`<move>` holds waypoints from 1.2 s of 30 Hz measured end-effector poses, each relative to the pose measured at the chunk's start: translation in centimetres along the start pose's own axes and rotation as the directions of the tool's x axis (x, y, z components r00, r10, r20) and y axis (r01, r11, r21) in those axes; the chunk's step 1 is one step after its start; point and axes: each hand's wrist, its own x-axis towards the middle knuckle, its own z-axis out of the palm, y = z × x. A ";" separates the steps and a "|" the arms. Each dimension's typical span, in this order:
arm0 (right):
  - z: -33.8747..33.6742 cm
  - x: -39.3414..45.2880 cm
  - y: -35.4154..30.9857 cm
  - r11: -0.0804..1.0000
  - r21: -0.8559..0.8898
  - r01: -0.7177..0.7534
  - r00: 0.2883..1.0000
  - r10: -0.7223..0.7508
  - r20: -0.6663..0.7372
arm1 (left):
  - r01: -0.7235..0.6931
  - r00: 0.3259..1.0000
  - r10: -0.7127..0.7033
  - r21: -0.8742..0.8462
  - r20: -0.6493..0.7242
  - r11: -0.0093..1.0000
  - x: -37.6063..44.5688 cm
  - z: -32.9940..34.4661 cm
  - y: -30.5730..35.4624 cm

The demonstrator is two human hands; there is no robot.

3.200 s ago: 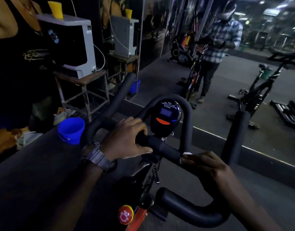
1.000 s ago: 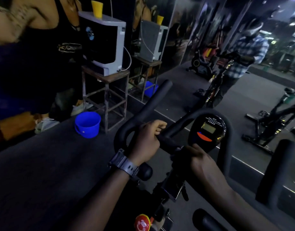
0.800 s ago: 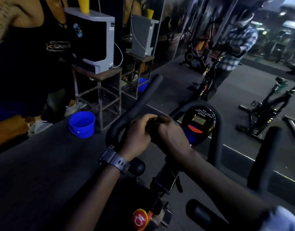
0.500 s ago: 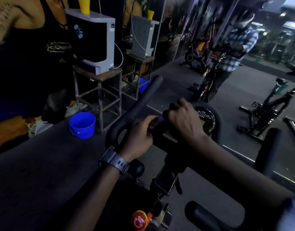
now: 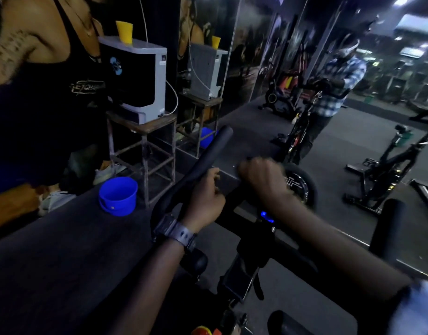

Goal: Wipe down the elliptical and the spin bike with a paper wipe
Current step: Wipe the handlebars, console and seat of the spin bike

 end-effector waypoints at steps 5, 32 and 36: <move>1.3 0.2 -0.4 0.957 0.260 0.127 0.965 -0.181 0.192 | 0.101 0.987 -0.122 -0.192 -0.105 0.976 2.1 0.2 0.0; 0.1 3.1 6.3 0.870 0.468 -0.154 0.972 0.047 0.232 | -0.024 0.999 0.015 -0.191 -0.050 0.981 1.8 3.3 3.0; 2.0 3.9 7.4 0.824 0.535 -0.187 0.968 0.061 0.243 | 0.071 0.997 -0.073 -0.233 0.002 0.970 5.1 4.7 4.6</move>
